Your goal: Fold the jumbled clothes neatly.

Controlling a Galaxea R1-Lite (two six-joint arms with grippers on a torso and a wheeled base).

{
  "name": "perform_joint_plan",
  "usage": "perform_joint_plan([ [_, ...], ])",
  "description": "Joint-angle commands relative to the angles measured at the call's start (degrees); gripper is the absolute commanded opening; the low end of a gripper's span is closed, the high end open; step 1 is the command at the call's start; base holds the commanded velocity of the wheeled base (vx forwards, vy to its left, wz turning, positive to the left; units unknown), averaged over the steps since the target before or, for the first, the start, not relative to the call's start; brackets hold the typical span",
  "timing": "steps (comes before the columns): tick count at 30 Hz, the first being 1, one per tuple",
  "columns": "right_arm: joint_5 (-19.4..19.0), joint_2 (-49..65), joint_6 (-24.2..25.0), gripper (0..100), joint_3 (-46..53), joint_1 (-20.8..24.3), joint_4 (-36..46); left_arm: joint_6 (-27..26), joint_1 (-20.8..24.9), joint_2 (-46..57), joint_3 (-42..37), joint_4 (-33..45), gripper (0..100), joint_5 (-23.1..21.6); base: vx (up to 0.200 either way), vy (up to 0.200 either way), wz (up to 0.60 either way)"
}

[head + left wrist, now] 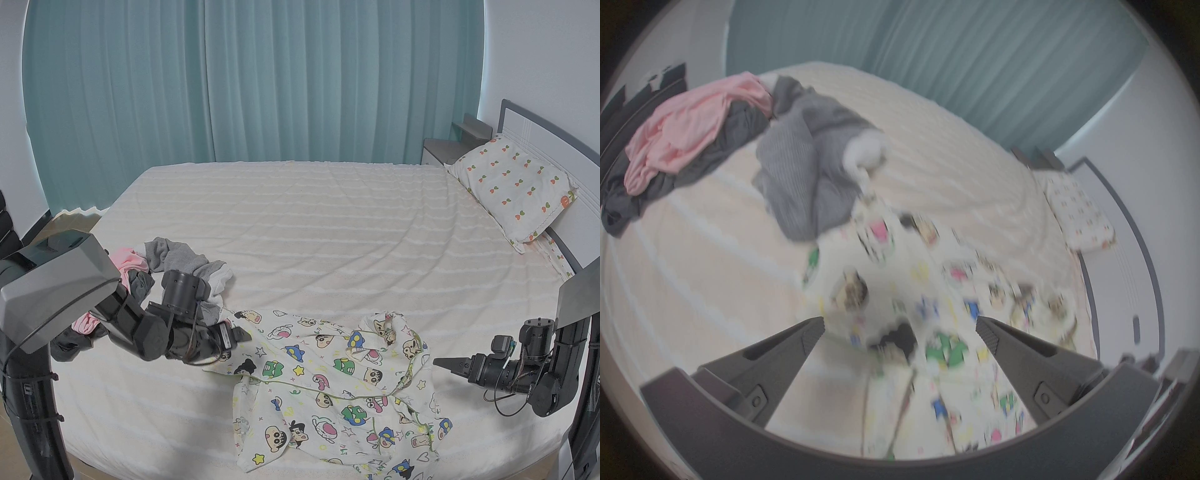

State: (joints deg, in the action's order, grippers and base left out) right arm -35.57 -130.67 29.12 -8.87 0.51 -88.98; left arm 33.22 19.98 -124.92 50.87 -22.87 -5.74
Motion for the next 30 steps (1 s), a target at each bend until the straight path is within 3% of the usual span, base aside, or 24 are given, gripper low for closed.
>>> perform_joint_plan([
  [1,0.0,0.0,0.0,100,0.5,0.0,-0.6,-1.5,6.7,4.0,-7.3,0.1,100,-1.1,0.0,0.0,0.0],
  [4,0.0,0.0,0.0,100,0.5,0.0,-0.6,-2.5,9.5,-0.9,-7.4,-1.3,100,5.3,0.0,0.0,0.0],
  [8,0.0,0.0,0.0,100,0.9,0.0,-0.6,-3.5,11.0,-4.7,-7.7,-4.3,100,9.6,0.0,0.0,0.0],
  [17,0.0,0.1,-0.1,100,0.9,0.1,-0.6,-2.8,10.4,-7.1,-7.4,-5.1,100,12.4,0.0,0.0,0.0],
  [22,0.0,0.1,-0.1,100,1.0,0.1,-0.6,-2.5,9.6,-8.9,-7.8,-9.3,100,14.1,0.0,0.0,0.0],
  [26,0.1,0.1,-0.2,100,0.9,0.0,-0.7,3.2,9.5,-9.2,-7.8,-14.0,100,13.5,0.0,0.0,0.0],
  [30,0.1,0.1,-0.1,100,1.0,0.0,-0.7,5.9,10.0,-8.9,-9.0,-12.0,100,14.7,0.0,0.0,0.0],
])
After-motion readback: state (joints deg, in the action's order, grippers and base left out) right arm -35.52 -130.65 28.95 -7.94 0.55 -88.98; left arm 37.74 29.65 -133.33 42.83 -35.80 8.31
